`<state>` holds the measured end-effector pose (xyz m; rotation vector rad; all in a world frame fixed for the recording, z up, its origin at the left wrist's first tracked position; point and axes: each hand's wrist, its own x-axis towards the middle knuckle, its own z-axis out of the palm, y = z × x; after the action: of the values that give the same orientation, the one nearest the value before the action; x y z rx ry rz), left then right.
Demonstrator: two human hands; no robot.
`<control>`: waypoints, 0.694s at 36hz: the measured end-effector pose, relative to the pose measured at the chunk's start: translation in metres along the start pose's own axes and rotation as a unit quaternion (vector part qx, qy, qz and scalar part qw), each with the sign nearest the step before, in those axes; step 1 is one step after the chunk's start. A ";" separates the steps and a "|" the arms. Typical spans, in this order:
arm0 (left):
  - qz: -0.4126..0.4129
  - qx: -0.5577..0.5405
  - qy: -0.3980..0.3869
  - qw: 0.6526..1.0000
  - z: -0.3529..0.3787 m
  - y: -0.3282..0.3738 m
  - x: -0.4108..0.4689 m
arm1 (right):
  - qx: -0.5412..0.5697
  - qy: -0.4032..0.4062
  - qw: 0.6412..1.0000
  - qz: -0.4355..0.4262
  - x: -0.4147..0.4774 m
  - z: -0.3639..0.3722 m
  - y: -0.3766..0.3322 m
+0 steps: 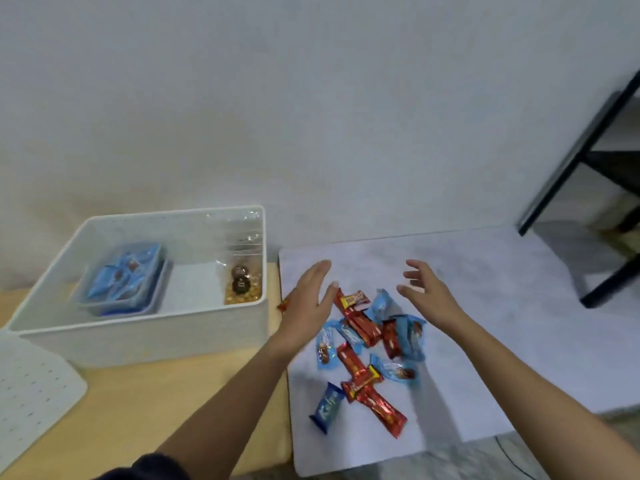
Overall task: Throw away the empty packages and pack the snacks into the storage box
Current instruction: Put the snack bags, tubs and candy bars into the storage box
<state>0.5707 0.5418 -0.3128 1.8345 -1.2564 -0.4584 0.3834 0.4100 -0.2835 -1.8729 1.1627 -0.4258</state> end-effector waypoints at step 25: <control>-0.066 0.334 -0.024 0.940 0.096 -0.105 -0.069 | -0.318 -0.071 0.939 -0.110 -0.015 0.079 0.148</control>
<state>0.5359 0.5762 -0.4627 2.4969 -1.4391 -0.1460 0.3458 0.4334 -0.4462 -2.5600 1.0703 -0.0187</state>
